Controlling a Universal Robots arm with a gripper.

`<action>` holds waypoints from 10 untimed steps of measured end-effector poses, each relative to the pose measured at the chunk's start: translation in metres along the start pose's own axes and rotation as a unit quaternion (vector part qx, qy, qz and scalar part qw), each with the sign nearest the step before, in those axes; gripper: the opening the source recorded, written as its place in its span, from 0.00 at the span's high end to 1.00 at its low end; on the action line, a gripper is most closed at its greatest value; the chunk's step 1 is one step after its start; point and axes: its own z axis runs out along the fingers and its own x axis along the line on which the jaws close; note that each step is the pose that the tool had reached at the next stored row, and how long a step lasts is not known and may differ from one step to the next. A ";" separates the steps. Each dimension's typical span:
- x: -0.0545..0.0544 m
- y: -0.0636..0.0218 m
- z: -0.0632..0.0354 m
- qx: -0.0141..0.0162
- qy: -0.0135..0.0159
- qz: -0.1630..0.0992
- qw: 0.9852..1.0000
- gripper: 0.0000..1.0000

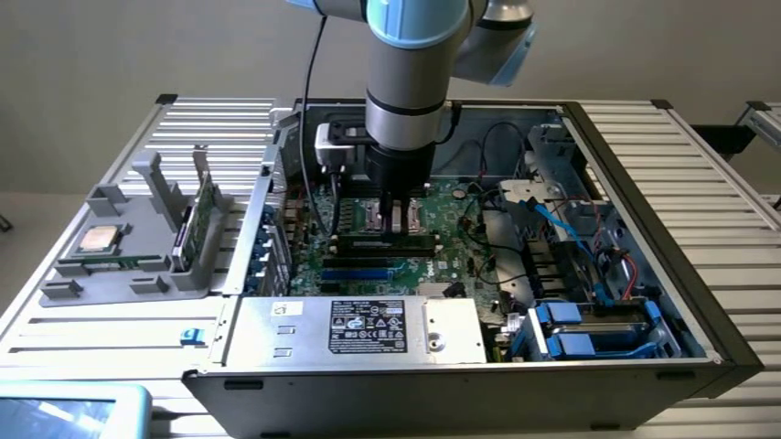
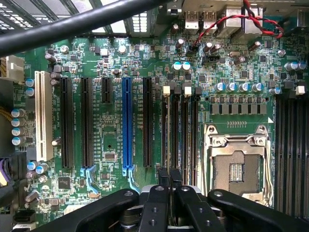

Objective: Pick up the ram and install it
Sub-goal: 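Insert the ram into the slot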

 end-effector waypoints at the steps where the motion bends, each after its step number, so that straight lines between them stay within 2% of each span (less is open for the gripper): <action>1: 0.000 0.0000 0.0001 0.000 0.000 0.000 1.000 0.89; 10: 0.000 0.0003 0.0017 -0.001 0.001 0.000 1.000 0.89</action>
